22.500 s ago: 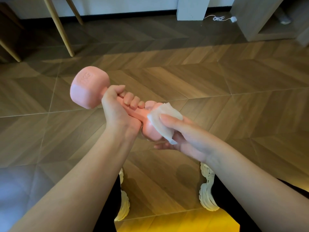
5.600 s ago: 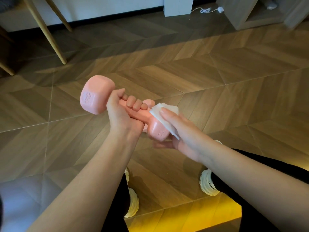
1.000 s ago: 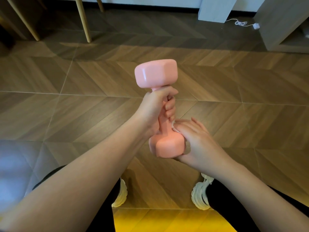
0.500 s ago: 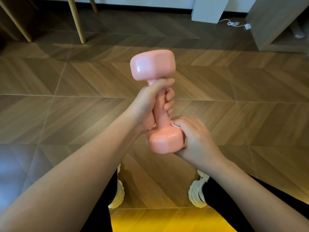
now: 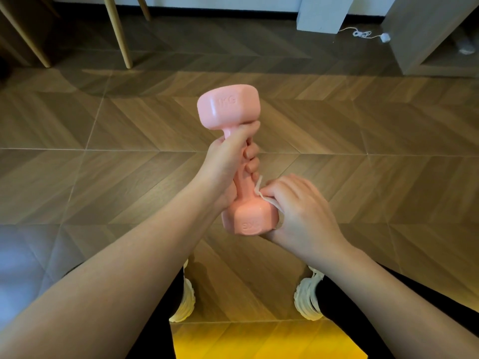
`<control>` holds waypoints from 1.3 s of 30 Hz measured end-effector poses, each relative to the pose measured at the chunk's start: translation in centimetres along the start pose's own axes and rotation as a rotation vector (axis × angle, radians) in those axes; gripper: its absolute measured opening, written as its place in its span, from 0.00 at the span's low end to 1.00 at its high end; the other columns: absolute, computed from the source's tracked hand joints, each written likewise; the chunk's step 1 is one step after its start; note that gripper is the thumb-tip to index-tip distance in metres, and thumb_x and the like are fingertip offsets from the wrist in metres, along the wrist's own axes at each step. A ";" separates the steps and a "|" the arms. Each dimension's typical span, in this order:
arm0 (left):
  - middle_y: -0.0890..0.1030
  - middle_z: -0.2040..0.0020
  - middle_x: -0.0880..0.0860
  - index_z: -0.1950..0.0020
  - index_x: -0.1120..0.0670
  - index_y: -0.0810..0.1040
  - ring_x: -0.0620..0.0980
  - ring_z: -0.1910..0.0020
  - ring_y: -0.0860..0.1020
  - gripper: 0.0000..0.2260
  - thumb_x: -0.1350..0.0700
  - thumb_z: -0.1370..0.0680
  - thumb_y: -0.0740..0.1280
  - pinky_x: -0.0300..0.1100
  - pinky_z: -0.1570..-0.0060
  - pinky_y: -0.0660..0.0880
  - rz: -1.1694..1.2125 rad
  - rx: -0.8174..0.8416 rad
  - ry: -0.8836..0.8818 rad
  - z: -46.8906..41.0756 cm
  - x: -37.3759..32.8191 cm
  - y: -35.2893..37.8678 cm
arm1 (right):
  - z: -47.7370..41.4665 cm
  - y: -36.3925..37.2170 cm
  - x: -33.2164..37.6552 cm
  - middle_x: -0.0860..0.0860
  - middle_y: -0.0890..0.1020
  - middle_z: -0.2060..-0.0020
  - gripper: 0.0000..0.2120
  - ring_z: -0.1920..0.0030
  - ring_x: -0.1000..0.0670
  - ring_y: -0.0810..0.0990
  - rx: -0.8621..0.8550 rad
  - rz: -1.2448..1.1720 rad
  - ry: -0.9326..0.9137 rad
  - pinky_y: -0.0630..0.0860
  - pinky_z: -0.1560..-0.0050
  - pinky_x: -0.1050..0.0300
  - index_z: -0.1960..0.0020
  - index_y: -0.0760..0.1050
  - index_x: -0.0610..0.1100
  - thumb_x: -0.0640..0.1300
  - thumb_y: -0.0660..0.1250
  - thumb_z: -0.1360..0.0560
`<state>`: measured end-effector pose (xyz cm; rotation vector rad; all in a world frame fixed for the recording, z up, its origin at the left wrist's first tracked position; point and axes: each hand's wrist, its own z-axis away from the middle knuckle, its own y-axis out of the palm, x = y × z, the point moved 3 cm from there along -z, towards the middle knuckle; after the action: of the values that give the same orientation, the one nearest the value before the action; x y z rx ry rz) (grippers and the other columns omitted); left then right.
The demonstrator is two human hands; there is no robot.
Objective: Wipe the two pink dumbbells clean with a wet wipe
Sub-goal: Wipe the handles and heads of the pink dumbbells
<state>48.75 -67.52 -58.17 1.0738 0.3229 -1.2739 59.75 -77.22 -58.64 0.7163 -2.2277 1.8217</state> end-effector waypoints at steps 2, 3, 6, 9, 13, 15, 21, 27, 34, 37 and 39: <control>0.65 0.75 0.46 0.66 0.50 0.68 0.45 0.78 0.63 0.15 0.50 0.24 0.70 0.37 0.77 0.63 0.020 -0.018 0.003 -0.2 -0.3 0.1 | 0.1 -0.3 0.0 0.49 0.80 0.57 0.20 0.53 0.48 0.76 -0.061 -0.027 0.008 0.66 0.46 0.59 0.52 0.78 0.41 0.49 0.79 0.38; 0.64 0.75 0.46 0.66 0.50 0.68 0.45 0.78 0.62 0.15 0.50 0.24 0.69 0.37 0.77 0.63 0.028 -0.020 0.005 -0.3 -0.3 0.2 | 0.0 -0.3 0.0 0.49 0.79 0.56 0.20 0.53 0.49 0.75 -0.050 -0.051 0.015 0.66 0.48 0.60 0.52 0.78 0.41 0.50 0.78 0.37; 0.64 0.76 0.47 0.67 0.50 0.68 0.46 0.79 0.62 0.15 0.51 0.24 0.70 0.37 0.76 0.63 0.008 -0.008 0.025 -0.3 0.1 0.4 | -0.4 0.3 -0.4 0.53 0.77 0.55 0.19 0.51 0.49 0.76 0.153 -0.168 0.083 0.65 0.55 0.60 0.47 0.77 0.44 0.47 0.77 0.36; 0.64 0.76 0.47 0.66 0.51 0.67 0.46 0.78 0.62 0.15 0.52 0.24 0.70 0.37 0.76 0.63 -0.024 0.024 0.043 -0.3 0.2 0.8 | -0.4 0.4 -0.7 0.52 0.79 0.55 0.22 0.52 0.49 0.76 0.160 -0.125 0.082 0.66 0.53 0.59 0.48 0.78 0.45 0.50 0.79 0.37; 0.64 0.75 0.47 0.65 0.51 0.67 0.45 0.79 0.63 0.14 0.53 0.23 0.68 0.36 0.78 0.64 0.029 0.022 0.045 -0.4 -0.6 0.5 | 0.2 -0.2 -0.5 0.52 0.78 0.57 0.22 0.55 0.53 0.72 -0.049 -0.106 0.078 0.63 0.56 0.59 0.52 0.76 0.43 0.54 0.79 0.38; 0.64 0.75 0.47 0.66 0.50 0.67 0.45 0.79 0.62 0.15 0.53 0.23 0.68 0.37 0.77 0.63 0.041 0.006 0.042 -0.4 -0.3 0.3 | 0.0 0.1 -0.5 0.52 0.79 0.53 0.21 0.51 0.52 0.74 0.025 -0.132 0.065 0.68 0.52 0.57 0.49 0.77 0.44 0.50 0.79 0.37; 0.64 0.76 0.47 0.69 0.50 0.68 0.46 0.79 0.62 0.16 0.53 0.24 0.69 0.37 0.77 0.63 0.034 0.026 0.095 -0.4 -0.3 0.4 | -0.5 0.0 -0.8 0.50 0.81 0.55 0.19 0.52 0.47 0.78 -0.014 -0.005 -0.004 0.68 0.45 0.57 0.52 0.79 0.42 0.48 0.79 0.39; 0.63 0.76 0.47 0.67 0.50 0.67 0.45 0.80 0.61 0.15 0.53 0.23 0.68 0.37 0.78 0.63 0.061 0.048 0.088 -0.7 -0.2 0.0 | -0.7 0.5 -0.9 0.56 0.77 0.48 0.24 0.46 0.51 0.76 0.185 -0.240 0.051 0.71 0.49 0.58 0.43 0.76 0.45 0.45 0.78 0.36; 0.72 0.67 0.53 0.60 0.55 0.73 0.58 0.60 0.71 0.12 0.49 0.29 0.71 0.50 0.60 0.70 -0.139 0.044 0.200 -0.5 -0.9 0.6 | -0.5 -1.4 -1.0 0.50 0.82 0.55 0.21 0.53 0.49 0.77 -0.124 0.006 -0.024 0.67 0.51 0.59 0.50 0.79 0.43 0.52 0.79 0.38; 0.72 0.67 0.51 0.56 0.55 0.71 0.57 0.62 0.72 0.12 0.53 0.30 0.72 0.47 0.63 0.70 -0.092 -0.056 0.157 -0.5 -0.5 0.4 | -0.2 -1.4 -0.9 0.50 0.81 0.57 0.20 0.55 0.47 0.79 -0.183 0.091 -0.042 0.71 0.51 0.55 0.53 0.80 0.42 0.52 0.81 0.37; 0.71 0.71 0.48 0.59 0.54 0.71 0.49 0.70 0.71 0.09 0.56 0.27 0.72 0.41 0.70 0.69 -0.032 -0.106 0.152 -0.5 -0.4 0.2 | -0.2 -1.1 -0.8 0.49 0.81 0.56 0.21 0.53 0.48 0.78 -0.160 0.081 -0.067 0.70 0.49 0.56 0.51 0.79 0.42 0.52 0.81 0.37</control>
<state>48.97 -66.91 -58.04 1.0800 0.5193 -1.1923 60.89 -77.01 -58.00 0.6749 -2.4461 1.6518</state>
